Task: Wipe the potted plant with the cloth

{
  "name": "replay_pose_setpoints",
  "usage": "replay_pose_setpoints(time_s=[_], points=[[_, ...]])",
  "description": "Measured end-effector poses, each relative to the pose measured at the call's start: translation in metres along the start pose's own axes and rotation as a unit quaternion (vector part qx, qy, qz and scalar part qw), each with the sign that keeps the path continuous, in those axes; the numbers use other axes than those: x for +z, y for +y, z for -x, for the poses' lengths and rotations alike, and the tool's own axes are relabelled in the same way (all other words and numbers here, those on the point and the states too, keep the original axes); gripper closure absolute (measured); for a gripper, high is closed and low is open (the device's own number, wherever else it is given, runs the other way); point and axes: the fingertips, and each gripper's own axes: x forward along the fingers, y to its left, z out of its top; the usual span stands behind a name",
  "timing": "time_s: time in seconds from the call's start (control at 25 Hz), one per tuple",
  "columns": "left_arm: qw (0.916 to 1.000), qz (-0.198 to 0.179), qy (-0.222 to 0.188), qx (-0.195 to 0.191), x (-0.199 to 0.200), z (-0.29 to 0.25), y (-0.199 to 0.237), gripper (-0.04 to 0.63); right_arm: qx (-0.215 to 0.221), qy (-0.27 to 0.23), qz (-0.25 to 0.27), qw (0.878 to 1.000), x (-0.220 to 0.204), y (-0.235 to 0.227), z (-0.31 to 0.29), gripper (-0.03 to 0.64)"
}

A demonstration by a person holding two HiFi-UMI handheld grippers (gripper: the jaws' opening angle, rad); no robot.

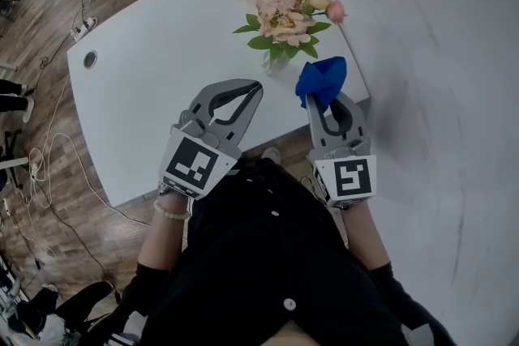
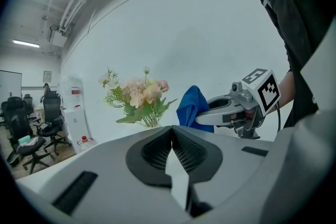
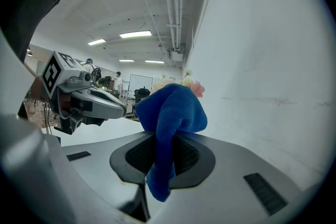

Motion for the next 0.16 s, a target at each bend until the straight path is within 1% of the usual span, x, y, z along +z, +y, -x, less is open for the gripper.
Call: replay_pose_setpoints(time_s=[0.16], points=[[0.9999, 0.011, -0.005, 0.001, 0.0005, 0.0027, 0.0023, 0.58, 0.003, 0.005, 0.003, 1.0, -0.0014, 0.0035, 0.0009, 0.534]])
